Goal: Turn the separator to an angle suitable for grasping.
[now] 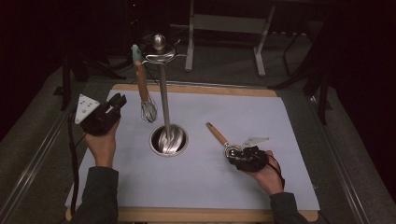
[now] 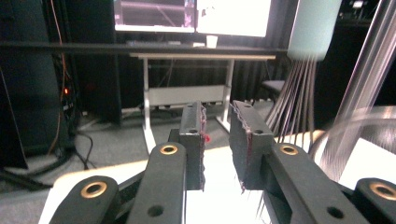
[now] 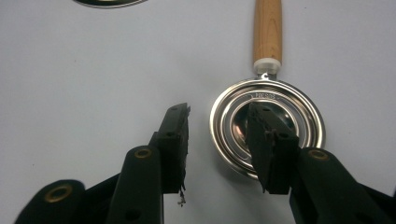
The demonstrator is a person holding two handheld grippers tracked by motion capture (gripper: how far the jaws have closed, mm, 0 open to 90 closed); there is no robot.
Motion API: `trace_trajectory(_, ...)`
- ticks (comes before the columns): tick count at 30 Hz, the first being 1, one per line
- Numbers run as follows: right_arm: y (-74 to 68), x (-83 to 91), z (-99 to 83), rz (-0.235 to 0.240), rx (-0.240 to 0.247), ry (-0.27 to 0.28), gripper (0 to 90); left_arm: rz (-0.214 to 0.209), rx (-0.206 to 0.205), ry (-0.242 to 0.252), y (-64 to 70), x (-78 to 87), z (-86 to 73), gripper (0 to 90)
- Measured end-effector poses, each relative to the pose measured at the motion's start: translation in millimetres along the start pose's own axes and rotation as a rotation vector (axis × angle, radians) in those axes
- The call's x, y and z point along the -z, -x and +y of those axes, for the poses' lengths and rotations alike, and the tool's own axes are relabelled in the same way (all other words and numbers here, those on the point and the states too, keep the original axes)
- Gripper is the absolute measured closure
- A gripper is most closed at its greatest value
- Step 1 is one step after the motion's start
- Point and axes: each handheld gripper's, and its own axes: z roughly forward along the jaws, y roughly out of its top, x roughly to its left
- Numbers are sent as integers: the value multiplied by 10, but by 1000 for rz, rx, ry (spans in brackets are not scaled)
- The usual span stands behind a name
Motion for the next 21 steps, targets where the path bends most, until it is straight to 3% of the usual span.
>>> trace_trajectory(6,4,4,-1,-3,0,0,592,-24,8,-73,33,-40,-309,750)
trace_trajectory(14,16,21,-3,-7,-10,4,592,-41,51,-176,79,-22,-760,733)
trace_trajectory(21,36,32,-7,-10,-12,8,594,-46,45,-257,88,7,-928,723)
